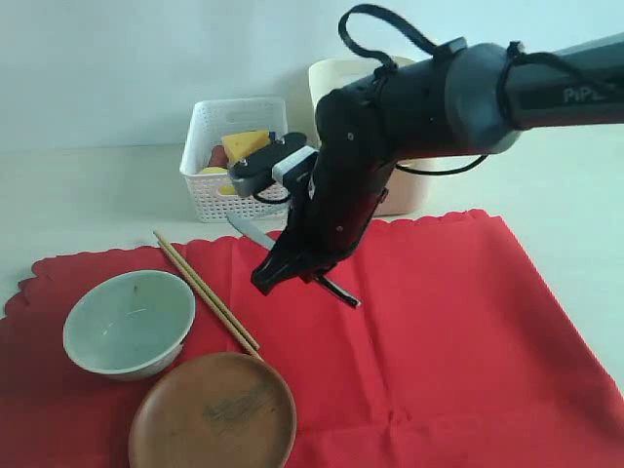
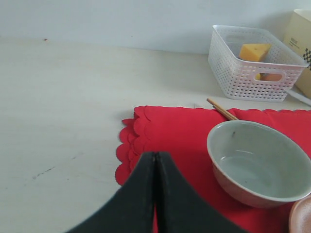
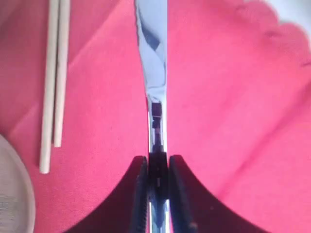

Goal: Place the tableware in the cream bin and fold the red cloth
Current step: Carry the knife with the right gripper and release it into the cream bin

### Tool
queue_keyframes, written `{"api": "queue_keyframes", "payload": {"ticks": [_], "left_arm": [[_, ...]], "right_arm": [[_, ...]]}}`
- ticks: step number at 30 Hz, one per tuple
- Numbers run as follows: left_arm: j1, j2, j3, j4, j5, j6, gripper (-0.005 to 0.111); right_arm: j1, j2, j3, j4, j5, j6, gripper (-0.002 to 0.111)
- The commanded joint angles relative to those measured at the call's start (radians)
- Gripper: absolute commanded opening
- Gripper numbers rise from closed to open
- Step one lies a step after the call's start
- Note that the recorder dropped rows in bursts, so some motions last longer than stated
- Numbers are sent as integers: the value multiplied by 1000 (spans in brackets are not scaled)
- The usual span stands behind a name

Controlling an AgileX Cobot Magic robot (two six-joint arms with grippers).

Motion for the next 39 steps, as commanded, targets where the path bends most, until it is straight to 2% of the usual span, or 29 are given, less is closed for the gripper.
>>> {"api": "queue_keyframes", "payload": {"ticks": [1,9,15,20,23,30,39], "left_arm": [[3,-6,2,0,-8,0,1],[3,-6,2,0,-8,0,1],[3,-6,2,0,-8,0,1],[3,-6,2,0,-8,0,1],[3,-6,2,0,-8,0,1],[3,-6,2,0,-8,0,1],[3,-6,2,0,-8,0,1]], "right_arm": [[-3,-61,0,-16,-17,-25,0],[-30,-137,20,10,-9,-80,0],[-138,-237,80,63,-109,-118,0],[-236,-294,80,184,-223,-184,0],[-281,-301,59,189,-287,-191,0],[-325,-217,-83,189,-331,-187,0],[-366,70,-393,181,-333,-160,0]]}}
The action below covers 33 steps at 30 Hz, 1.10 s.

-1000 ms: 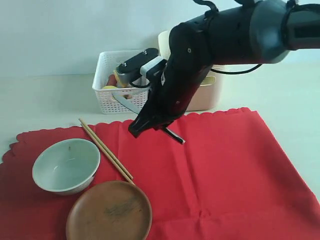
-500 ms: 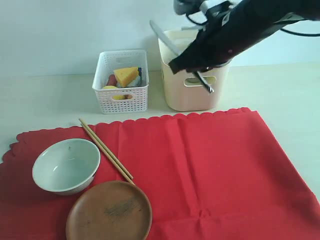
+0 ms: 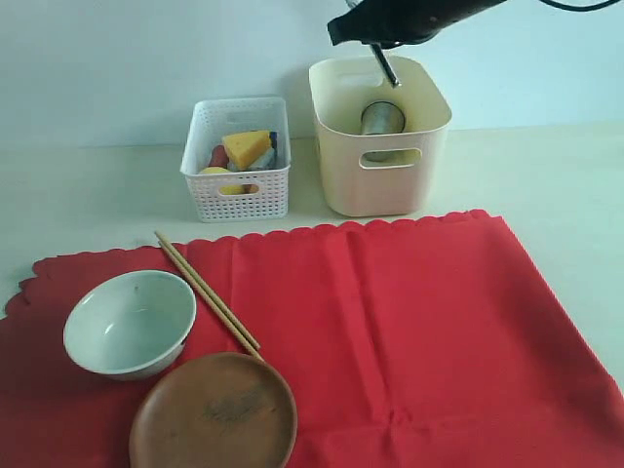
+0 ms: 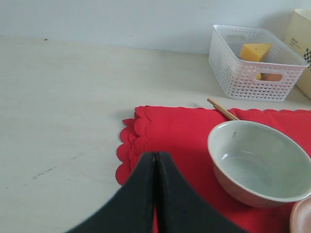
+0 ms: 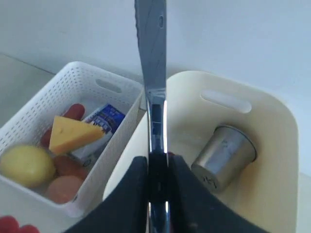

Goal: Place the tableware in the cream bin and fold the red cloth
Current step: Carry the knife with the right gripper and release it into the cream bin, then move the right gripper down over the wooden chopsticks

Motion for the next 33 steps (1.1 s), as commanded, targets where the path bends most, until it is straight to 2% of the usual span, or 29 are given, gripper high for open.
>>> {"api": "queue_keyframes", "payload": {"ticks": [1,6,15,17,22,25,28,33], "left_arm": [[3,-6,2,0,-8,0,1],[3,-6,2,0,-8,0,1],[3,-6,2,0,-8,0,1],[3,-6,2,0,-8,0,1],[3,-6,2,0,-8,0,1],[3,-6,2,0,-8,0,1],[3,-6,2,0,-8,0,1],[3,-6,2,0,-8,0,1]], "right_arm": [[-45,147,-134,-3,-12,30,0],[-74,265,-208,-5,5,37,0],[-79,363,-211,-46,44,-14,2],[-79,368,-211,-48,68,-41,10],[-79,350,-243,-75,149,-45,46],[-79,314,-277,-73,227,-45,60],[-79,261,-292,-73,311,-45,66],[-79,150,-292,-31,408,-47,66]]}}
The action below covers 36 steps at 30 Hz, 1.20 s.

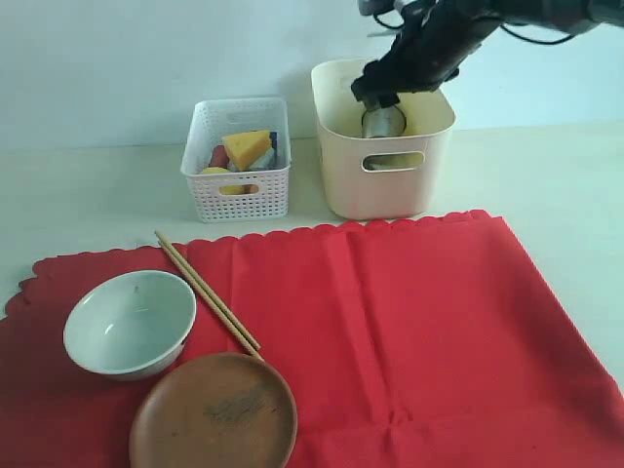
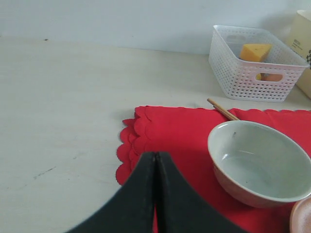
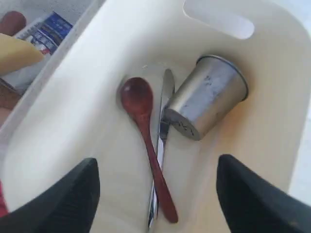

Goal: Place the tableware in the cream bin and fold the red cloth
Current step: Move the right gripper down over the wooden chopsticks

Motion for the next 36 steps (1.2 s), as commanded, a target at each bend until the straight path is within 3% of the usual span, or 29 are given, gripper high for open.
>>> {"api": "queue_keyframes", "payload": {"ticks": [1,6,11,24,31,36], "left_arm": [[3,-6,2,0,-8,0,1],[3,-6,2,0,-8,0,1],[3,-6,2,0,-8,0,1],[3,-6,2,0,-8,0,1],[3,-6,2,0,-8,0,1],[3,-6,2,0,-8,0,1]], "right_arm": [[-4,-107,-9,70,94,-18,66],[6,-167,-7,167,220,-43,61],[83,-194,19,163,306,-43,61],[405,-232,420,61,57,-18,60],[520,-149,439,-133,-20,221,55],[532,-86,439,-137,-59,247,55]]}}
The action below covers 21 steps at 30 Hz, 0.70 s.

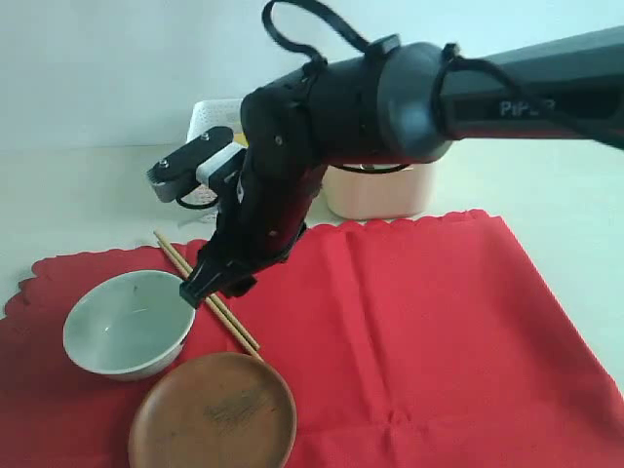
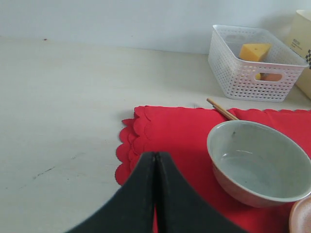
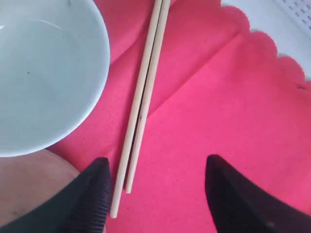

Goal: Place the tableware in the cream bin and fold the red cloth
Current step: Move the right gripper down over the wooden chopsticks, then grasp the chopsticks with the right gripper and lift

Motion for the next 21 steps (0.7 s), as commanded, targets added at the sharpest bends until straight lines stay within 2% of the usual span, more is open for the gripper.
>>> {"api": "queue_keyframes", "payload": {"ticks": [1,6,18,21], "left_arm": [[3,-6,2,0,-8,0,1],[3,-6,2,0,-8,0,1],[3,-6,2,0,-8,0,1],[3,-6,2,0,-8,0,1]], "right_arm": [[6,55,4,-13,-47,31,55],[6,97,-3,35,-71,31,55],[6,217,-108,84,-3,22,54],[6,237,-121,82,2,22,50]]}}
